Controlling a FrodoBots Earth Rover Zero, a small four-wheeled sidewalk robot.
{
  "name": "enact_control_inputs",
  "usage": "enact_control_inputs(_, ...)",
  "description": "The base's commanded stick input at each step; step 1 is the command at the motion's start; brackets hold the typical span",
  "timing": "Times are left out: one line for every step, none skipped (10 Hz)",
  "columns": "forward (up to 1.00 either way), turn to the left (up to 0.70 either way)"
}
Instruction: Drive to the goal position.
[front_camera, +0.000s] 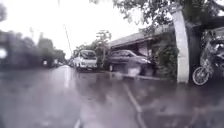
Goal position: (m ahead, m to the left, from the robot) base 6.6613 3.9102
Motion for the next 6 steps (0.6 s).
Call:
enact_control_inputs(1.0, 0.0)
enact_control_inputs(1.0, 0.0)
enact_control_inputs(1.0, 0.0)
enact_control_inputs(1.0, 0.19)
enact_control_inputs(1.0, 0.27)
enact_control_inputs(1.0, 0.27)
